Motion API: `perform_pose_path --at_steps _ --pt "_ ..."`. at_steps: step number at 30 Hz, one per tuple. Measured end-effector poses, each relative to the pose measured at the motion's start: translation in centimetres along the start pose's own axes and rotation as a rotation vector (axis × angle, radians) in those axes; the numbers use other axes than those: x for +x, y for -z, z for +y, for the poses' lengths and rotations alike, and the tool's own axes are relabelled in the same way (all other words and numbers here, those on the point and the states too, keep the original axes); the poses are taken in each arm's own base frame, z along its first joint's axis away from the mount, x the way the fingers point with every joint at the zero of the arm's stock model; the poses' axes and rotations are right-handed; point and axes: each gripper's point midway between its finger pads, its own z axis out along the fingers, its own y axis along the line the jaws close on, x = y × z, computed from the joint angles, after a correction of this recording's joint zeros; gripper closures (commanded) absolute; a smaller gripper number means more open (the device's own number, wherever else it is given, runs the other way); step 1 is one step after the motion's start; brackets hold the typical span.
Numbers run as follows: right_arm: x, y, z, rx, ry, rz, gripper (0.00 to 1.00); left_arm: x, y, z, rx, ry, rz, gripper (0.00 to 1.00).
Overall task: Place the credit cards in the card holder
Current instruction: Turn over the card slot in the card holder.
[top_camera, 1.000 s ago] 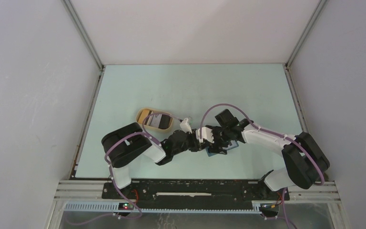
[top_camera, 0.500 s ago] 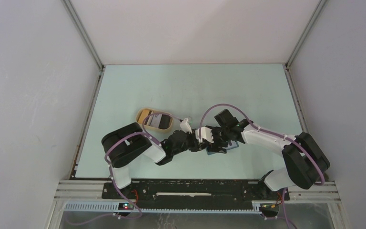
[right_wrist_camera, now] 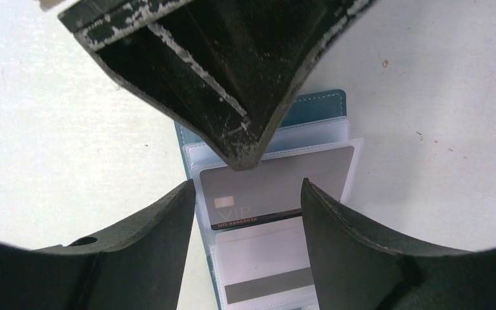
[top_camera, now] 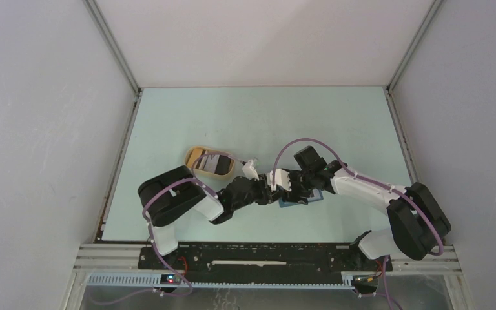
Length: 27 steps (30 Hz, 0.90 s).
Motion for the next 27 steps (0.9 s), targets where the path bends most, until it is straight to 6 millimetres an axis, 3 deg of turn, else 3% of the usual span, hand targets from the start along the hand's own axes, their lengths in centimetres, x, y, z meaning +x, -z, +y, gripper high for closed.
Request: perform_pose_path --at_steps 6,12,27 --pt "0.0 0.1 -0.1 0.002 -0.006 -0.005 0.31 0.1 0.7 1.4 -0.033 0.006 -0.002 0.63" --pt "0.1 0.1 -0.1 0.001 -0.009 -0.007 0.32 -1.1 0.9 2.3 -0.053 0.025 -0.032 0.64" --pt "0.1 0.1 0.0 -0.004 -0.011 -0.008 0.33 -2.2 1.0 1.7 -0.041 0.024 -0.053 0.67"
